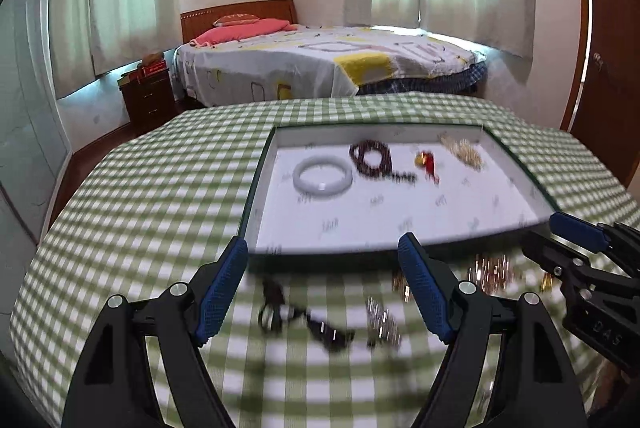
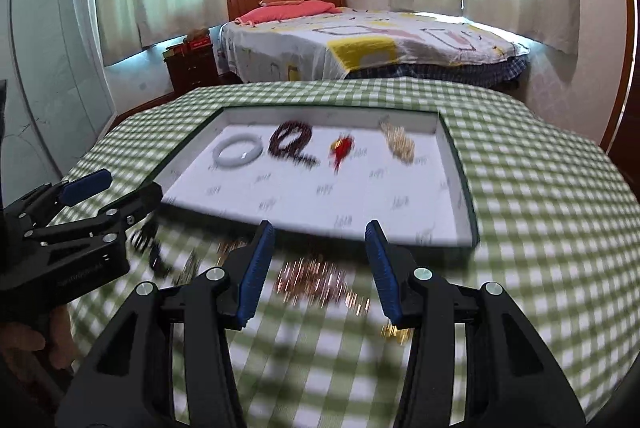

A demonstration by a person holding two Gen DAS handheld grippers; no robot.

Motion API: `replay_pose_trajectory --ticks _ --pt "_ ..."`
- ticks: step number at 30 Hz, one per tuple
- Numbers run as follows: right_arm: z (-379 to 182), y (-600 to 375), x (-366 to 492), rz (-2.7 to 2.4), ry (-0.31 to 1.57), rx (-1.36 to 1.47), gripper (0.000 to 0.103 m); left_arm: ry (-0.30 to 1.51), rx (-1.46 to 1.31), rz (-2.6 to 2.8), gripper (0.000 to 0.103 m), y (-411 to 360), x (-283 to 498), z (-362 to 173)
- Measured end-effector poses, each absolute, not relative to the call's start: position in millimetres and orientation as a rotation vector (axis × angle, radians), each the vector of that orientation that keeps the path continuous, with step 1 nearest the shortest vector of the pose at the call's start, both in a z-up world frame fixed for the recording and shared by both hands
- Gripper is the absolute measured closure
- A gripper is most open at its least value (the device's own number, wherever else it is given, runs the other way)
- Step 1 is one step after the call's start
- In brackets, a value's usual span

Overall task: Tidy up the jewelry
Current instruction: 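Grasp the pearl ring with the right tool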

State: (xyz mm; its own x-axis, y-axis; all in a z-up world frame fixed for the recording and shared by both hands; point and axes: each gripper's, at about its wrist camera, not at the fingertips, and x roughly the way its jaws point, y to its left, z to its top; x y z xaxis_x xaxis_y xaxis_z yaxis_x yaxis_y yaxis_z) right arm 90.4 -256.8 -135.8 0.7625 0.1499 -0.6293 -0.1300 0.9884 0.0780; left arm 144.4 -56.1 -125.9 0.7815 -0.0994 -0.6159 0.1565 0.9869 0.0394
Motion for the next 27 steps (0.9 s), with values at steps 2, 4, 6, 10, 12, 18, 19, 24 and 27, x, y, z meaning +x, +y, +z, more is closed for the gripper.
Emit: replay_pose_trajectory --ticks 2,4,6,10,12,18,19,24,27 --pt "-141 -253 79 0.161 0.694 0.028 0.057 0.669 0.081 -0.135 0.028 -53 135 -130" --pt "-146 -248 67 0.178 0.705 0.029 0.057 0.672 0.082 -0.126 0.028 -51 127 -133" --pt "-150 -242 58 0.192 0.707 0.020 0.058 0.674 0.081 -0.122 0.028 -47 116 -136" --pt "-160 -231 46 0.222 0.728 0.007 0.058 0.687 0.075 -0.109 0.028 -41 103 -142" --pt "-165 -227 42 0.235 0.739 0.006 0.059 0.694 0.073 -0.101 0.028 -38 99 -145" --pt "-181 -213 41 0.278 0.795 0.001 0.067 0.705 0.061 -0.080 0.028 -28 90 -150" --pt "-182 -212 41 0.281 0.803 -0.001 0.067 0.706 0.058 -0.079 0.028 -27 89 -151" --pt "-183 -209 39 0.276 0.803 -0.033 0.074 0.721 0.046 -0.074 0.028 -24 90 -154" --pt "-183 -209 40 0.270 0.804 -0.041 0.082 0.730 0.040 -0.073 0.028 -23 91 -156"
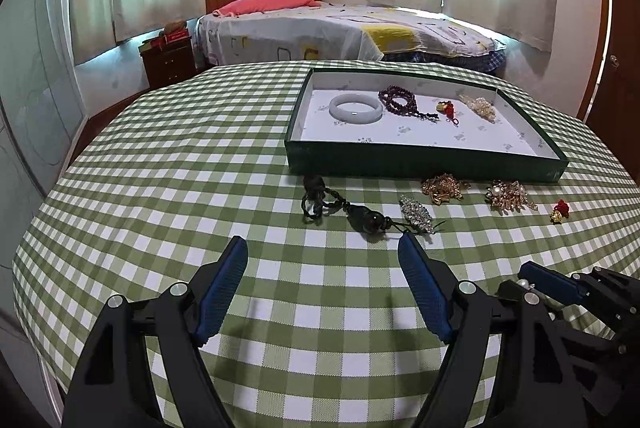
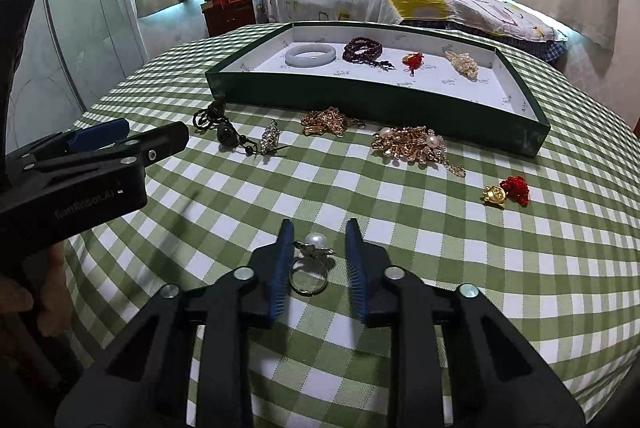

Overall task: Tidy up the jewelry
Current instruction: 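Grasp the pearl ring with the right tool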

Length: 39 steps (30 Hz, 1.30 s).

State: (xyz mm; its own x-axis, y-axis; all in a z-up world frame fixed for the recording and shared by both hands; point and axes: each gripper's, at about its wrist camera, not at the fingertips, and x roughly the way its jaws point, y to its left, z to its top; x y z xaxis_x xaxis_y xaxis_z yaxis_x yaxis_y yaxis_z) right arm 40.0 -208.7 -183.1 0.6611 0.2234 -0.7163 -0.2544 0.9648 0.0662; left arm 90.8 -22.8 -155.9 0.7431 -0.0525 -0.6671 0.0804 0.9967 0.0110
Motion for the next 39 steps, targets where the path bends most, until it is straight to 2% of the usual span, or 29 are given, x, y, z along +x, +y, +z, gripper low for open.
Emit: replay_pose_trajectory --ticks 14,29,34,39 --pt "-178 -226 43 0.240 0.788 -0.003 0.083 0.760 0.014 -0.082 0.028 -22 97 -160" --pt "-180 -233 48 0.242 0.804 0.021 0.083 0.804 0.034 -0.065 0.028 -32 143 -172" --pt "-181 -233 50 0.245 0.806 0.028 0.083 0.845 0.039 -0.057 0.037 -25 144 -179" --pt "-181 -234 50 0.246 0.805 0.035 0.083 0.854 0.020 -0.058 0.040 -14 138 -180"
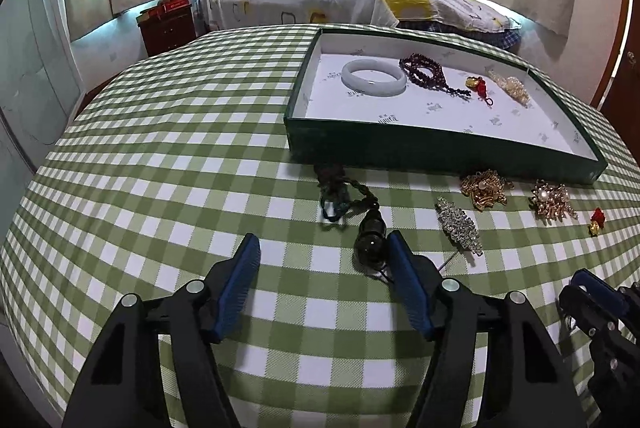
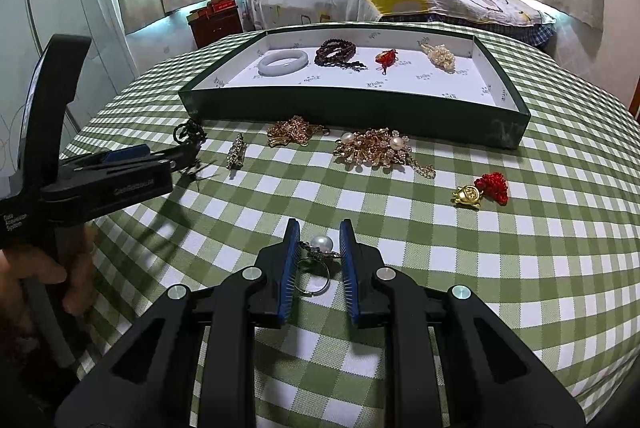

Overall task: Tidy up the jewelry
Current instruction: 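Grasp the pearl ring with the right tool, then grasp the black cord necklace by its pendant with the left tool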

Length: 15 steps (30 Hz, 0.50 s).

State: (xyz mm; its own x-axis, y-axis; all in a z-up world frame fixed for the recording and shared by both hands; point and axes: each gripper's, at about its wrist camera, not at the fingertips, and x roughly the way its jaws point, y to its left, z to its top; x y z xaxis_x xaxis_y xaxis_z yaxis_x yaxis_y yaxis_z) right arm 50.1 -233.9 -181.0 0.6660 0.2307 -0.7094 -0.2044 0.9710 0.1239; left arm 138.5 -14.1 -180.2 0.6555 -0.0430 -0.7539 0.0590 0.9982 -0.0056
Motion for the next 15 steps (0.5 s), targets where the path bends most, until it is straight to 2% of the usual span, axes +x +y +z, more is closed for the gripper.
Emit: replay_pose_trajectory --ticks 5,7,8,10,11,15 --pt "-179.9 -234.7 50.1 0.242 0.801 0.033 0.083 0.845 0.035 -0.090 0.054 -17.2 141.0 -178.5" --pt "-178.7 -234.9 49.7 0.240 0.796 0.033 0.083 0.836 0.041 -0.115 0.067 -18.4 139.2 -177.9" --pt "-178.4 -234.8 49.6 0.240 0.795 0.033 0.083 0.834 0.038 -0.124 0.070 -18.2 138.5 -177.6" --pt "-178.0 -234.1 49.3 0.241 0.794 0.032 0.083 0.832 0.039 -0.130 0.082 -18.2 138.1 -176.8" --pt "-177.5 -234.0 49.4 0.241 0.792 0.032 0.083 0.832 0.033 -0.142 0.085 -17.6 137.9 -176.4" --pt "-174.4 -236.5 47.8 0.237 0.779 0.038 0.083 0.832 0.022 -0.145 0.085 -15.6 136.3 -175.3"
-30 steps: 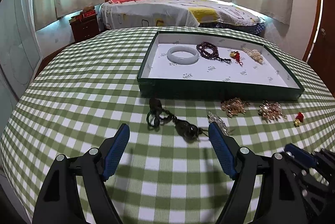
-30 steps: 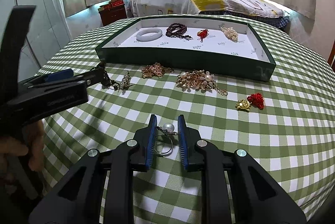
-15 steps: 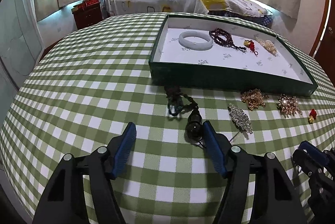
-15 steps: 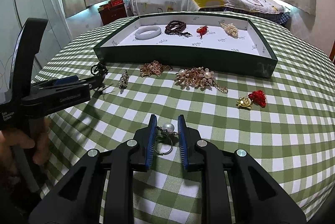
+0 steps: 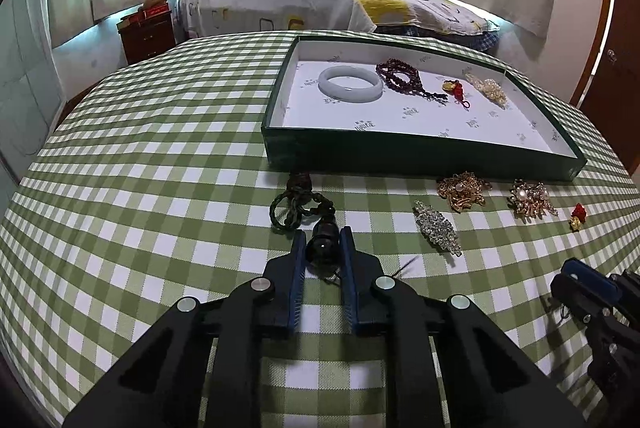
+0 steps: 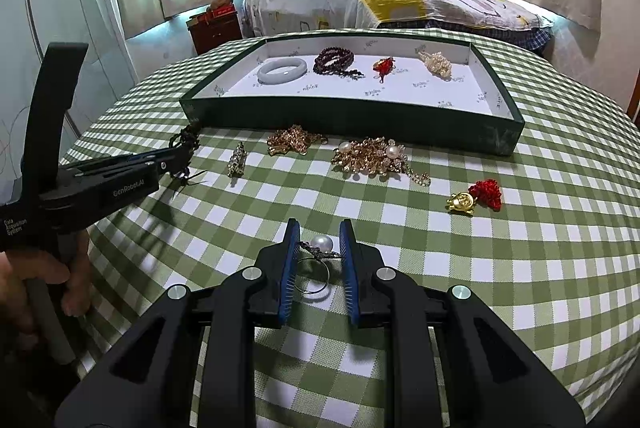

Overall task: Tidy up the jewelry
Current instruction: 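Grasp the black cord necklace by its pendant with the left tool, then carry the necklace into the tray with the left tool while the right tool drops the ring there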

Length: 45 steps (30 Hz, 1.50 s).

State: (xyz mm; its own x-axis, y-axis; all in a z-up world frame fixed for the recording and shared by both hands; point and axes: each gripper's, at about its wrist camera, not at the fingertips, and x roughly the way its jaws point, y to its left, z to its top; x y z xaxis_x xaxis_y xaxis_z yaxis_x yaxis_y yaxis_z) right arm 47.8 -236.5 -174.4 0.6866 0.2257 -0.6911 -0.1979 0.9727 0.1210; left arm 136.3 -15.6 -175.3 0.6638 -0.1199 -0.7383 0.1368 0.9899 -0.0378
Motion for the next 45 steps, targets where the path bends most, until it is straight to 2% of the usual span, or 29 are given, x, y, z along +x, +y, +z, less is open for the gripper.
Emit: replay_pose_trajectory --ticks 31,45 --pt "-162 -243 46 0.215 0.736 0.049 0.083 0.783 0.033 -0.147 0.085 -18 120 -156" --pt "-99 -270 81 0.180 0.589 0.093 0.083 0.645 0.026 -0.200 0.085 -32 135 -91"
